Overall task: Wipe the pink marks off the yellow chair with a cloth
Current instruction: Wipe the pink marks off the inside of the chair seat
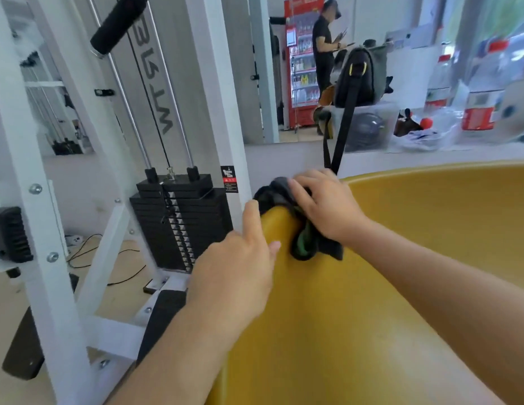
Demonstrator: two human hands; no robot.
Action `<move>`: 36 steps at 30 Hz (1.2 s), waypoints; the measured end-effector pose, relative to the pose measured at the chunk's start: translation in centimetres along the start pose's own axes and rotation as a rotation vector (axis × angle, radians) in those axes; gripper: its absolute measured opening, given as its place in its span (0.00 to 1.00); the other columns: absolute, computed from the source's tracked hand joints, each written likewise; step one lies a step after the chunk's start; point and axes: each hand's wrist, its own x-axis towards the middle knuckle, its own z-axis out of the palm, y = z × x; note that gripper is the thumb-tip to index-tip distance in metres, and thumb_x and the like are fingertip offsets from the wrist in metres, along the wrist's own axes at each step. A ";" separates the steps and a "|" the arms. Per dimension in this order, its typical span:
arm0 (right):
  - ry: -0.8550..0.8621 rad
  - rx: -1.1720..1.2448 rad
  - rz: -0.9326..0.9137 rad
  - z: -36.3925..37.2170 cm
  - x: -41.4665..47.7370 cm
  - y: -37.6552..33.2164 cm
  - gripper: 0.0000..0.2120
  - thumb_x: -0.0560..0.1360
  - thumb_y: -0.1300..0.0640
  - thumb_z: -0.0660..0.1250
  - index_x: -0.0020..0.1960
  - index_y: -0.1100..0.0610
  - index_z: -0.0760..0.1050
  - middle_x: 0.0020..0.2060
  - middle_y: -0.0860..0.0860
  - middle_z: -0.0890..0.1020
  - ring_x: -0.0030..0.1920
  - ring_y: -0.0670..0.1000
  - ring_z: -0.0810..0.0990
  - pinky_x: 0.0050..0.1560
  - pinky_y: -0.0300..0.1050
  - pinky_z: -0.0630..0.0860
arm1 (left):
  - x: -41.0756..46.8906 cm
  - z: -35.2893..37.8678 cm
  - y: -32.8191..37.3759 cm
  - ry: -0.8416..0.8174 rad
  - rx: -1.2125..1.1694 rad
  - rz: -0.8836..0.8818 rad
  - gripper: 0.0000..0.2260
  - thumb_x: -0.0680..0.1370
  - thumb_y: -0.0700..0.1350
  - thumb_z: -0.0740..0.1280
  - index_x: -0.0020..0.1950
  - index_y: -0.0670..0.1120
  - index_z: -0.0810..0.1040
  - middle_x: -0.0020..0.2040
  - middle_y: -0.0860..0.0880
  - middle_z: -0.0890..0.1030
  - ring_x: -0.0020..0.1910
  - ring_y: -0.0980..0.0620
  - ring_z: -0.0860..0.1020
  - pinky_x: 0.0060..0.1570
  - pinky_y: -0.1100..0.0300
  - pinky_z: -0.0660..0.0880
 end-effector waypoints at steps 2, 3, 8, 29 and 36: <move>0.011 -0.172 0.264 -2.7 0.7 5.3 0.16 0.82 0.44 0.50 0.41 0.47 0.70 0.48 0.51 0.77 0.58 0.57 0.73 0.57 0.56 0.69 | -0.4 0.9 -0.5 0.016 0.090 0.047 0.23 0.82 0.53 0.49 0.75 0.51 0.45 0.51 0.46 0.77 0.41 0.46 0.79 0.36 0.53 0.75; 0.042 -0.235 0.402 -4.2 0.9 6.8 0.18 0.82 0.45 0.50 0.40 0.50 0.71 0.45 0.53 0.76 0.56 0.60 0.73 0.54 0.56 0.68 | -0.4 1.3 -0.6 0.025 0.125 0.046 0.23 0.83 0.51 0.49 0.76 0.50 0.46 0.52 0.46 0.76 0.42 0.46 0.79 0.35 0.54 0.75; 0.106 -0.157 0.331 -0.1 1.0 -0.4 0.17 0.80 0.47 0.53 0.36 0.51 0.70 0.39 0.51 0.76 0.49 0.56 0.75 0.47 0.49 0.65 | -0.4 1.8 -0.3 0.032 0.280 0.050 0.22 0.82 0.47 0.53 0.74 0.47 0.50 0.54 0.46 0.76 0.42 0.47 0.79 0.30 0.57 0.66; -0.032 -0.172 0.159 0.0 2.1 3.0 0.20 0.82 0.45 0.49 0.45 0.51 0.76 0.45 0.49 0.78 0.57 0.54 0.72 0.58 0.54 0.64 | 8.7 4.7 7.0 -0.041 0.341 0.037 0.21 0.78 0.46 0.60 0.68 0.38 0.63 0.62 0.39 0.72 0.58 0.42 0.73 0.49 0.50 0.70; 0.037 -0.415 0.201 -6.5 0.5 14.2 0.22 0.81 0.39 0.47 0.52 0.48 0.76 0.56 0.51 0.80 0.62 0.57 0.72 0.63 0.57 0.64 | 8.6 7.0 5.8 0.136 0.513 0.137 0.24 0.82 0.48 0.54 0.76 0.46 0.51 0.61 0.41 0.73 0.56 0.43 0.73 0.51 0.51 0.69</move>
